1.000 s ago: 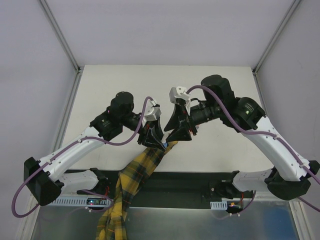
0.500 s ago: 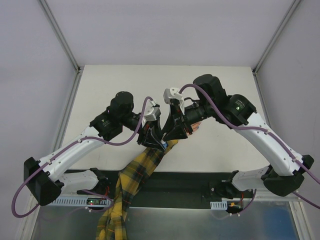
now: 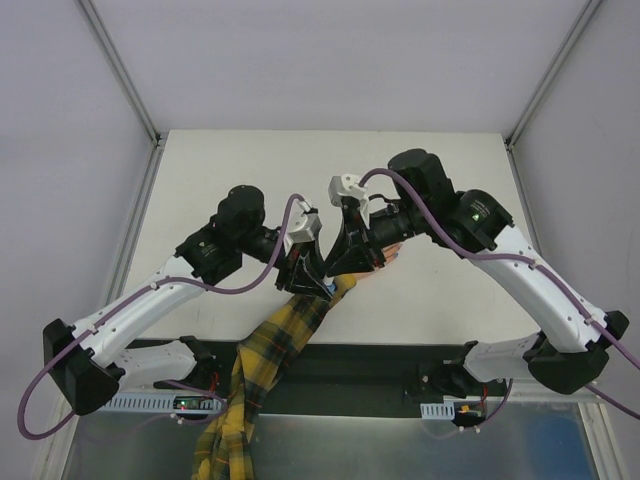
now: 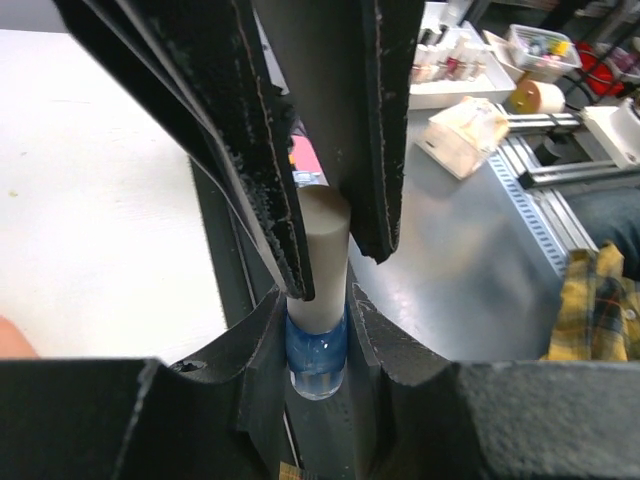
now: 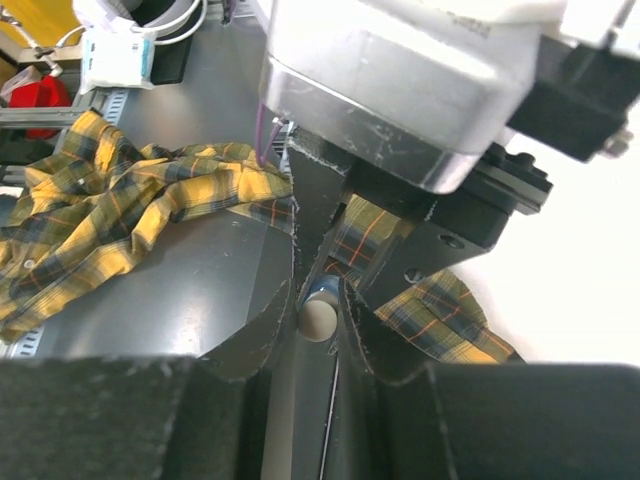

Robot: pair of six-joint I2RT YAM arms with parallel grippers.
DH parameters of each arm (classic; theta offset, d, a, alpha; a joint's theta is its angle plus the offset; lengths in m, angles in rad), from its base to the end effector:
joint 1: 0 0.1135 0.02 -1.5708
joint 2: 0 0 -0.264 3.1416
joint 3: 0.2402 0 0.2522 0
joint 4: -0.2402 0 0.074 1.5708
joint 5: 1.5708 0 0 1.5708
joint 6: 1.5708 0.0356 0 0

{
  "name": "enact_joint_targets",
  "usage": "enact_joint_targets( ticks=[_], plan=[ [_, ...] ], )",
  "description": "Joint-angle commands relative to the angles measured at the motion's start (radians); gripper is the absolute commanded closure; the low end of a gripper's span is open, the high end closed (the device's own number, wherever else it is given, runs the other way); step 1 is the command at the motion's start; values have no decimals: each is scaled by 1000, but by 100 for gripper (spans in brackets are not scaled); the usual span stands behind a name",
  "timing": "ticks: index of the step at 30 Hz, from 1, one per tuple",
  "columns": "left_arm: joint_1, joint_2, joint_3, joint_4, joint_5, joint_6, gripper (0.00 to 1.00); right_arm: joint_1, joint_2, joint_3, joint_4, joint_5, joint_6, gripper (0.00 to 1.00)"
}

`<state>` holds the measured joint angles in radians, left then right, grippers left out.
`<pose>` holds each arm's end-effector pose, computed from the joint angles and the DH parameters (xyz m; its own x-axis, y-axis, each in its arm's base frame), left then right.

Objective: Paint the nails

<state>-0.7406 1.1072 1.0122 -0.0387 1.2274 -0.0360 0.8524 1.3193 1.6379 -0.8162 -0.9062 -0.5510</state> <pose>0.1521 -0.1845 0.3747 -0.1313 0.1036 -0.9859 0.9118 -0.3777 -0.1611 0.1451 0.2085 0.4571 0.2138 -0.2461 -0.9454 -0.9480 -0.2860 -0.1399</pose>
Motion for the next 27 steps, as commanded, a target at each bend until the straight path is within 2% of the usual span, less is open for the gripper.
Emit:
enact_joint_targets(
  ticks=[1, 5, 6, 7, 8, 9, 10, 12, 14, 15, 19, 21, 22, 23, 25, 27],
  plan=[
    [13, -55, 12, 63, -185, 48, 100, 7, -35, -38, -11, 44, 66, 100],
    [20, -70, 9, 43, -417, 65, 100, 7, -63, -69, 38, 249, 209, 100],
    [20, -73, 9, 43, -483, 68, 100, 8, -66, -69, 40, 364, 245, 100],
    [20, -75, 6, 22, -616, 70, 100, 13, -66, -66, 40, 425, 354, 100],
    [21, -75, 2, 17, -687, 71, 100, 26, -65, -55, 35, 487, 408, 100],
    [20, -73, 2, 13, -742, 80, 100, 54, -61, -49, 32, 670, 480, 99],
    [20, -76, 2, 7, -855, 84, 100, 123, -57, -41, 23, 770, 634, 100],
    [17, -78, -4, 7, -913, 91, 100, 195, -22, -23, -3, 997, 790, 100],
    [17, -78, -9, 7, -937, 93, 100, 275, -9, -33, 44, 1067, 908, 99],
    [15, -79, -9, 7, -934, 91, 100, 301, -23, -71, 69, 1148, 931, 100],
    [-6, -90, -15, 7, -916, 108, 100, 307, -40, -69, 88, 1208, 924, 99],
    [-13, -92, -15, 7, -867, 117, 100, 304, -54, -59, 98, 1187, 884, 85],
    [-13, -89, -14, 7, -834, 119, 100, 304, -75, -50, 103, 1185, 870, 64],
    [-11, -89, -9, 7, -803, 119, 100, 304, -86, -46, 101, 1182, 844, 56],
    [-11, -89, -6, 7, -702, 119, 100, 297, -116, -15, 79, 1158, 743, 45],
    [-11, -89, -4, 5, -584, 122, 100, 271, -138, 5, 57, 1095, 613, 39]
  ],
)
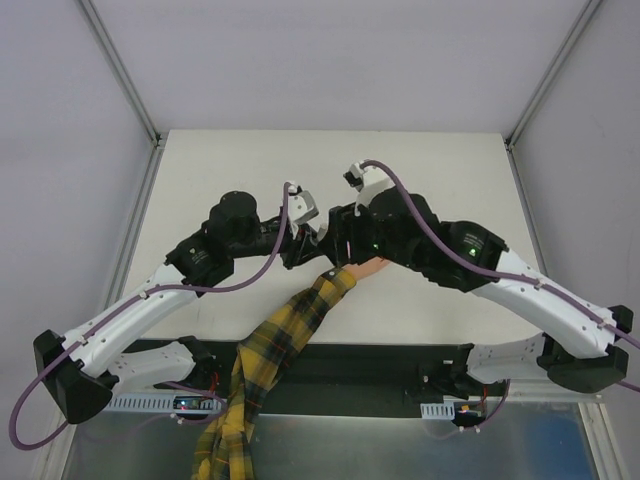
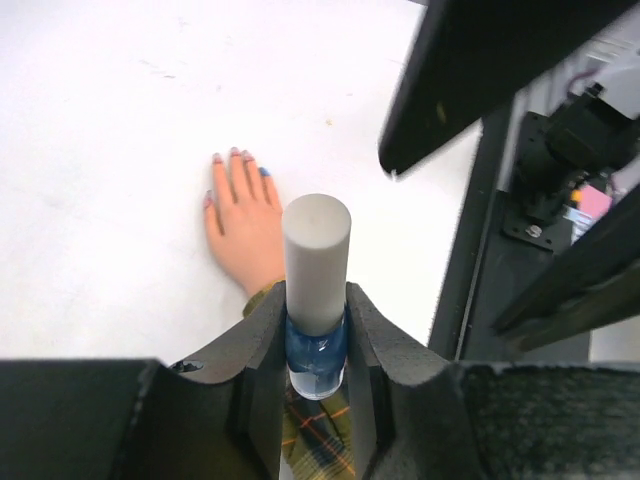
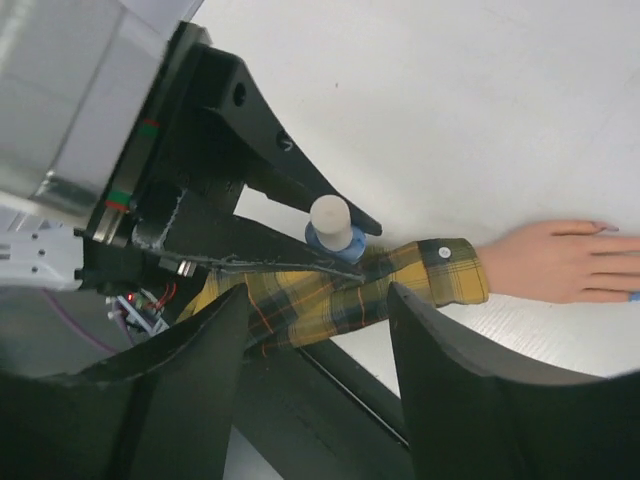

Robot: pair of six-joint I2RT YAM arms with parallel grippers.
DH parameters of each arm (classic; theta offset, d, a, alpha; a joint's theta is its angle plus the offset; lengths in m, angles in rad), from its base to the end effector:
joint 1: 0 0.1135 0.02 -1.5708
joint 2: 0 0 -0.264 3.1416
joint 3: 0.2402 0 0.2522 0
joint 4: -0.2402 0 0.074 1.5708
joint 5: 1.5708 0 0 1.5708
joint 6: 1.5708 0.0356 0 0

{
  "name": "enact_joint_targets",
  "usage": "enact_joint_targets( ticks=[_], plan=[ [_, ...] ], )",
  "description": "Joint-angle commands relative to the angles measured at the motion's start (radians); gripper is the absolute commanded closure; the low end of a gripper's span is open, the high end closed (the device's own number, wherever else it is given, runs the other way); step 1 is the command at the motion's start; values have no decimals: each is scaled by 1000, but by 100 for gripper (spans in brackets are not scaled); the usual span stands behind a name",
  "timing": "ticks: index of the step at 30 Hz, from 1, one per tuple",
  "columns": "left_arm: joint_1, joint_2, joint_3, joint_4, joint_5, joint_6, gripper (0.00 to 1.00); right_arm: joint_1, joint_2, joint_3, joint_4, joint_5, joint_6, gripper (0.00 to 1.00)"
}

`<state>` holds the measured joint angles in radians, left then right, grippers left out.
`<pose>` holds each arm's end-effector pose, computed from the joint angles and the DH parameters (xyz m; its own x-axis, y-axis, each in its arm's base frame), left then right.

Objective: Paint the nails

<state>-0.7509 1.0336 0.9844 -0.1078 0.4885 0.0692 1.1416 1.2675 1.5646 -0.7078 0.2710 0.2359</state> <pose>0.1616 -0.1737 0.3717 -0.0489 0.1292 -0.9904 0.9470 0.3211 -0.0049 0.1157 0.2298 0.4513 -0.3424 -0.2071 -0.9164 -0.7137 0.6917 0.1104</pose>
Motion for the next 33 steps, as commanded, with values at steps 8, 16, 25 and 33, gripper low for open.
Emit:
enact_joint_targets(
  ticks=[8, 16, 25, 33],
  plan=[
    [-2, 35, 74, 79, 744, -38, 100, -203, -89, 90, -107, -832, -618, 36],
    [-1, 111, 99, 82, 921, -66, 100, -256, -17, 137, -122, -1121, -774, 47],
    [-1, 106, 102, 83, 924, -66, 100, -264, 13, 124, -133, -1201, -808, 56],
    [-1, 98, 100, 82, 920, -66, 100, -266, 41, 121, -131, -1210, -810, 57]
  ],
)
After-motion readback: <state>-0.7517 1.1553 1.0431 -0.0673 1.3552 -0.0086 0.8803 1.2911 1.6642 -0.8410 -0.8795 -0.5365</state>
